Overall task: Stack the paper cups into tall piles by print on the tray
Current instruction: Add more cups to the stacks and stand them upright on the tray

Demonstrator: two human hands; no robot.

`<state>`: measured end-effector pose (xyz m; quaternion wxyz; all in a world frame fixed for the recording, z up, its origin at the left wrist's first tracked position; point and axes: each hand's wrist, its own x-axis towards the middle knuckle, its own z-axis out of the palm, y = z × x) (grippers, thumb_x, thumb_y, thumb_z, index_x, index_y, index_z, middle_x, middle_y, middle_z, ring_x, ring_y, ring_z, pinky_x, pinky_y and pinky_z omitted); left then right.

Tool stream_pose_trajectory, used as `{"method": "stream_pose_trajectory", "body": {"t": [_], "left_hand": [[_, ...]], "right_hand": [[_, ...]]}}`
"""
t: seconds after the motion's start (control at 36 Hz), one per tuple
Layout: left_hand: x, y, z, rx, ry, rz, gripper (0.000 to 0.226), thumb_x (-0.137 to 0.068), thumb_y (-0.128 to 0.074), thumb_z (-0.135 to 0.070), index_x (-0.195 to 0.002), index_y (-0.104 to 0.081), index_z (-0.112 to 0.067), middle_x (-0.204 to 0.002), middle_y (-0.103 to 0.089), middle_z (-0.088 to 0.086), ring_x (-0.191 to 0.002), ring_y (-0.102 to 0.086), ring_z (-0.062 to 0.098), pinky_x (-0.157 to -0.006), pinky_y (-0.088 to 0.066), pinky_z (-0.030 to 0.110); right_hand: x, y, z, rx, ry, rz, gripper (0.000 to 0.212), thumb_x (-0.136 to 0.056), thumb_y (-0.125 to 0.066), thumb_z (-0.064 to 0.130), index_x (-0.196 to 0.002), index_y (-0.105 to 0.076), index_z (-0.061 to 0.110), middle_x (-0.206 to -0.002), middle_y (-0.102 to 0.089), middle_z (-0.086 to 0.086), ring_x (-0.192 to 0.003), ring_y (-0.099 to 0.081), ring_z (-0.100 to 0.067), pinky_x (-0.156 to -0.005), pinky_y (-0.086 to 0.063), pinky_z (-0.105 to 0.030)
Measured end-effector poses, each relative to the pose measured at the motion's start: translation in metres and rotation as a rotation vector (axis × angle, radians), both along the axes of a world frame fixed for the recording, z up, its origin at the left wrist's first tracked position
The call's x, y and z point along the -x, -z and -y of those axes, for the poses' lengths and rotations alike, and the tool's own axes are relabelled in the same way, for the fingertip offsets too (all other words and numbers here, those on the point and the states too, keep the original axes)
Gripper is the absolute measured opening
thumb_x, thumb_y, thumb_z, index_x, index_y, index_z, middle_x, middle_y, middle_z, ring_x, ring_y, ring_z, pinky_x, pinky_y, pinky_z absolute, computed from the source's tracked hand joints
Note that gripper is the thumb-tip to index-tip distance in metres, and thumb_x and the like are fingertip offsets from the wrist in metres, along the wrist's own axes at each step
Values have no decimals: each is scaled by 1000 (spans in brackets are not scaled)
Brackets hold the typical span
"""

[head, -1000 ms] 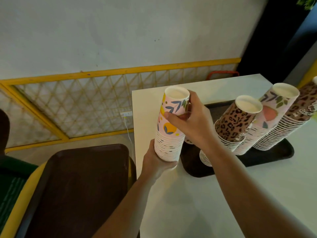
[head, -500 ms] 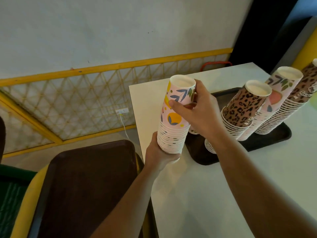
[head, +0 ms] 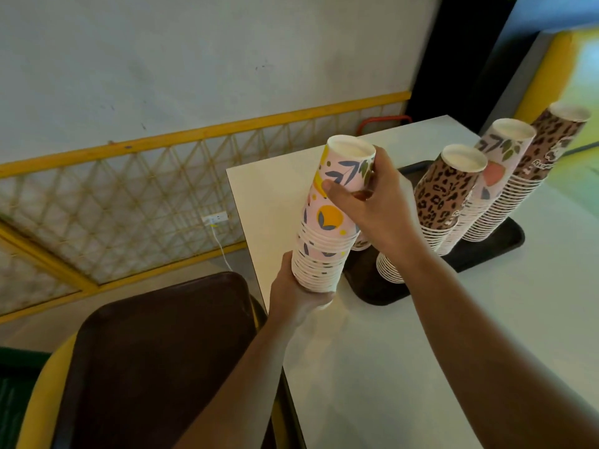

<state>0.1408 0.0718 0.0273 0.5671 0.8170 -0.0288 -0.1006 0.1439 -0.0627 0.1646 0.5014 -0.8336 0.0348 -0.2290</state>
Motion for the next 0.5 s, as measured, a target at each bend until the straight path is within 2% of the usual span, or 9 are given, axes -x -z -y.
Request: {"method": "stream_pose_trajectory", "body": {"t": [0.06, 0.17, 0.28, 0.39, 0.44, 0.5], "left_hand": [[-1, 1, 1, -6, -1, -2, 84, -45, -85, -27, -120, -48, -18, -107, -60, -8, -96, -57, 16, -78, -44, 27], [-6, 3, 6, -14, 9, 17, 83, -53, -90, -15, -123, -46, -15, -115, -61, -1, -104, -58, 19, -80, -45, 28], [-11, 4, 10, 0, -1, 31, 81, -49, -89, -20, -118, -48, -17, -105, -59, -9, -97, -57, 15, -77, -44, 25], [-16, 10, 9, 49, -19, 22, 80, -47, -89, -22, -115, -47, -26, -101, -60, -17, -96, -58, 12, -72, -46, 18], [-19, 14, 7, 86, -42, 23, 84, -39, -85, -36, -113, -48, -30, -106, -63, -14, -101, -61, 13, -76, -50, 22], [-23, 17, 6, 117, -71, 15, 83, -34, -81, -41, -110, -48, -35, -108, -64, -10, -103, -61, 16, -81, -53, 31]], "right_hand": [[-1, -3, 1, -5, 5, 4, 43, -77, -72, 29, -113, -51, 19, -89, -60, 20, -75, -56, 20, -59, -42, -1], [-5, -11, 5, -43, 19, 20, 40, -78, -71, 29, -112, -51, 22, -88, -61, 20, -76, -59, 16, -61, -45, -3], [-9, -25, 9, -140, 34, 107, 36, -79, -71, 24, -109, -51, 22, -89, -63, 20, -80, -62, 10, -64, -47, -7], [-17, -43, 16, -216, 88, 254, 34, -79, -70, 25, -103, -49, 14, -91, -64, 14, -84, -66, 0, -70, -53, -20], [-22, -51, 20, -197, 152, 337, 37, -77, -68, 31, -102, -47, 15, -91, -63, 14, -84, -65, 0, -70, -52, -21], [-29, -53, 25, -179, 220, 404, 41, -76, -66, 36, -104, -46, 12, -93, -61, 10, -86, -63, -1, -72, -51, -21]]}}
